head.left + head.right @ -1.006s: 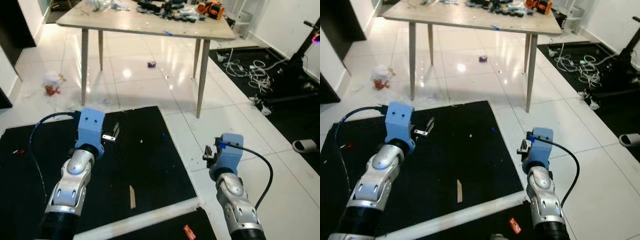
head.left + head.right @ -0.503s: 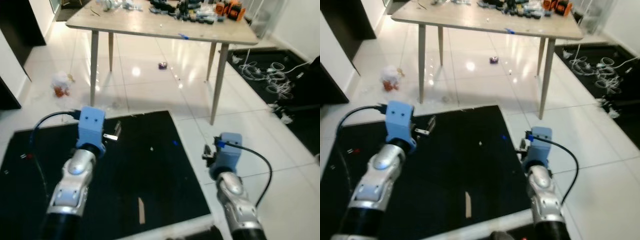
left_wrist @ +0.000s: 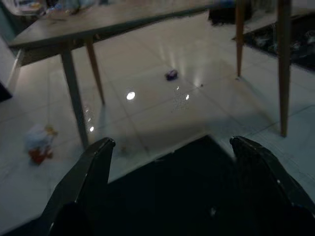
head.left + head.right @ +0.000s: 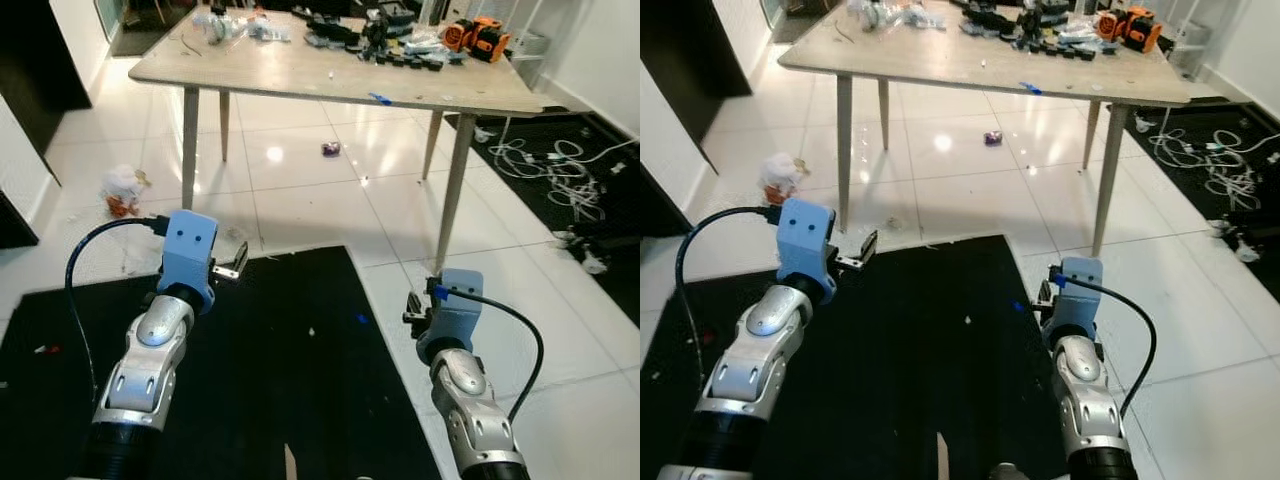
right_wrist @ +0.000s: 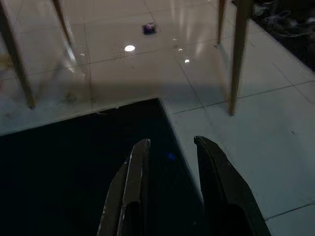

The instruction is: Picking trash to rubbish bin

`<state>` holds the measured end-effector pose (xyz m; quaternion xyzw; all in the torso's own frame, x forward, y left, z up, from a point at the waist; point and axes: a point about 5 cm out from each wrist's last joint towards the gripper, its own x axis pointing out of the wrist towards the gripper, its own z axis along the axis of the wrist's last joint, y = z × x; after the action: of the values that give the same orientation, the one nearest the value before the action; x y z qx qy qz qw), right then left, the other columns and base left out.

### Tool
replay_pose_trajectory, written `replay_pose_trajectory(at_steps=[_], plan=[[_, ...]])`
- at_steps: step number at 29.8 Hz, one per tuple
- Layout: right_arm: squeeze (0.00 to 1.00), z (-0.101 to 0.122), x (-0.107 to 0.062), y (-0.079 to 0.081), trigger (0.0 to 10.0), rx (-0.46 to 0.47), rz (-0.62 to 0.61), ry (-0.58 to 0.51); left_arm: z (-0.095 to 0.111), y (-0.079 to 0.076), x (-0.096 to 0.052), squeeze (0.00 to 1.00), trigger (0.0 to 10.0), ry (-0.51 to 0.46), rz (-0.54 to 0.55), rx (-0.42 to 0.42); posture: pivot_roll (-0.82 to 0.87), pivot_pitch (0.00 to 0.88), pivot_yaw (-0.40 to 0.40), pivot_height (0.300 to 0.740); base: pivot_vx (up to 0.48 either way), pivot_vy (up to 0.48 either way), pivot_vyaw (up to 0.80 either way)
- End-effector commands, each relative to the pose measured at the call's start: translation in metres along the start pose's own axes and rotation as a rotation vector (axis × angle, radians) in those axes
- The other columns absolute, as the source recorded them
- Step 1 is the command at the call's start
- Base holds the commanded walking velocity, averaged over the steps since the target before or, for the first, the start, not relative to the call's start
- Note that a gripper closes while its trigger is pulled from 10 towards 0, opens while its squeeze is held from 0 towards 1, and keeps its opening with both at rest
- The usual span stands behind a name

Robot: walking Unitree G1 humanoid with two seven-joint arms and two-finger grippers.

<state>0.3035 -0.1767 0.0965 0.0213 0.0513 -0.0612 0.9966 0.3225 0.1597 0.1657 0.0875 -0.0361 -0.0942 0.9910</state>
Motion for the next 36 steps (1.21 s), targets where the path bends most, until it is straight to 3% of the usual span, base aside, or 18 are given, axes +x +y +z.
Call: replay_pose_trajectory(at_steps=[1,36], plan=[[0.00,-0.0028,-0.0020,-0.0023,10.0,0.003,-0.011,0.008,-0.0058,0.0018,-0.0030,0.00,10.0,0.019,0.001,0.002,-0.03,0.140,0.006,0.740,0.450,0.000,0.00],[0.00,-0.0002,-0.0003,-0.0046,10.0,0.035,-0.041,-0.003,-0.0022,0.0008,-0.0002,0.00,10.0,0.014,-0.021,0.005,-0.02,0.147,0.012,0.740,0.449,0.000,0.00]])
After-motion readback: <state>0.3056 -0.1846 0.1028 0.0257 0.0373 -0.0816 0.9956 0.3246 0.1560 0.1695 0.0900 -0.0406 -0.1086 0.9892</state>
